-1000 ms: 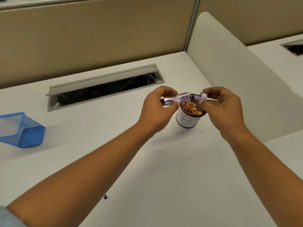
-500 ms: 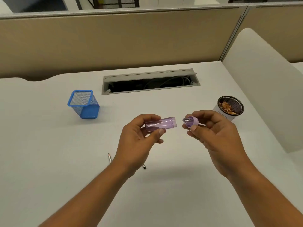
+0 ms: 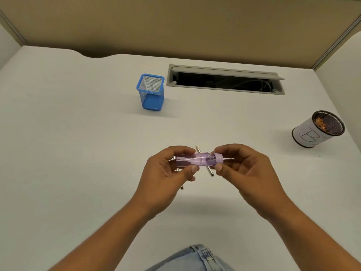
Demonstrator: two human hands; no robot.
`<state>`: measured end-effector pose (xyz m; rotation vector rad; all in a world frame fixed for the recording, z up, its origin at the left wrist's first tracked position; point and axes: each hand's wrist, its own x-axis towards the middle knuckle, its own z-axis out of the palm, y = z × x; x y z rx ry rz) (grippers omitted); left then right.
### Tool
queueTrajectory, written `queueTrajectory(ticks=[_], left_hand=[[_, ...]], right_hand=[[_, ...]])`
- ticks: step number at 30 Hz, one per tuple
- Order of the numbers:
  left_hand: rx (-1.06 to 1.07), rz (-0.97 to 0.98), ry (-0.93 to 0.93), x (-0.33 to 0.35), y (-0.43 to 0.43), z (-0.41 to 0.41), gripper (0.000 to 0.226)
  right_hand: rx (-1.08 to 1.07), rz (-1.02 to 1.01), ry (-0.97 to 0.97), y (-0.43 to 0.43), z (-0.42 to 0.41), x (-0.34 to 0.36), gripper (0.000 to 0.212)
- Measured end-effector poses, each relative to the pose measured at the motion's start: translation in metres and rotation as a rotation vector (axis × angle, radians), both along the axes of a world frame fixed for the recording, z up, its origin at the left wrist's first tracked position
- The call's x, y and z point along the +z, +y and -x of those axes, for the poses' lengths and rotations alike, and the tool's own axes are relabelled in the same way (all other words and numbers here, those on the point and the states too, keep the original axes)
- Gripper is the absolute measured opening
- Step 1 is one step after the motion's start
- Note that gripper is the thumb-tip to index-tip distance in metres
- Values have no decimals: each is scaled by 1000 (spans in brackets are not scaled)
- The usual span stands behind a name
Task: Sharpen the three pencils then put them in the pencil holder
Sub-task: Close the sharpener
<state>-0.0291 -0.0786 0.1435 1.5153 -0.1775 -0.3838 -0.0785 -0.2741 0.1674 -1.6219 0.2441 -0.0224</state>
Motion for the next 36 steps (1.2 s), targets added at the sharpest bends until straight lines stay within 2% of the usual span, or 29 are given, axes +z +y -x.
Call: queueTrajectory(ticks=[14, 22, 36], left_hand=[[9, 12, 40, 3, 49, 2, 30], [5, -30, -126, 3, 53, 2, 30], [20, -64, -217, 0, 46, 6, 36]], right_hand=[[129, 70, -4, 40, -7, 5, 30], [146, 23, -9, 40, -8, 3, 31], [146, 61, -47, 33, -5, -2, 29]])
